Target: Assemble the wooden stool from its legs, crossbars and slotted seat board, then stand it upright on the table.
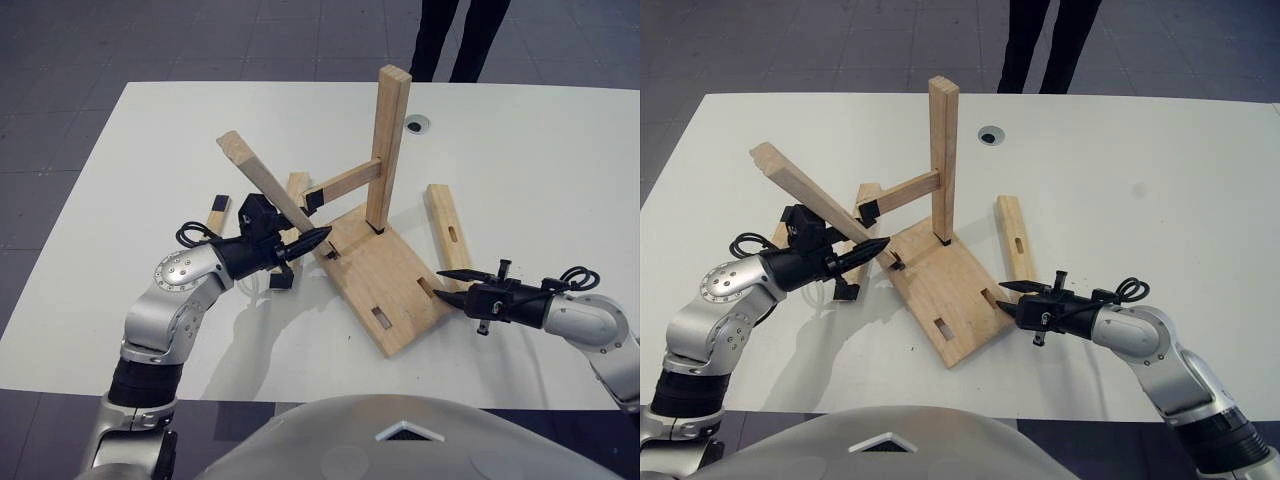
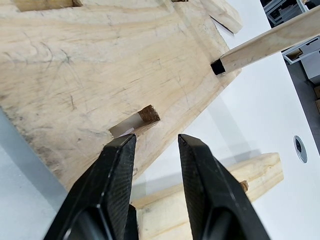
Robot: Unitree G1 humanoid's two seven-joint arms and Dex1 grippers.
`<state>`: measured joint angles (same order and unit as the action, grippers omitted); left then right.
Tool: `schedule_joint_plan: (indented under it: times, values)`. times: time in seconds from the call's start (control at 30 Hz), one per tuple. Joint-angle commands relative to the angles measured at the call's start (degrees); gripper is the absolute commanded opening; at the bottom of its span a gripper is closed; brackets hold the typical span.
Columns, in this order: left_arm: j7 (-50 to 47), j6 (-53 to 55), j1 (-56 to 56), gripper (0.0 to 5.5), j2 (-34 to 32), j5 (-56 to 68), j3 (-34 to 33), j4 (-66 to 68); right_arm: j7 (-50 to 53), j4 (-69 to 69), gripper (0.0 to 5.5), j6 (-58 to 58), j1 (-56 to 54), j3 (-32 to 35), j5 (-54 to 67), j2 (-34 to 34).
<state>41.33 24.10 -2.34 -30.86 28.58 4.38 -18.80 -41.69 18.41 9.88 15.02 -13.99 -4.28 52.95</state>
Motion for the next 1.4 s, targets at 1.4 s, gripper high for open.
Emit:
schedule_joint_plan:
  times: [1.4]
  values:
    - [1.09, 10.08, -4.05, 2.05, -3.42, -1.50, 10.35, 7.04, -2.20, -6.07, 1.57, -8.40, 7.55, -4.44, -5.45, 1.65]
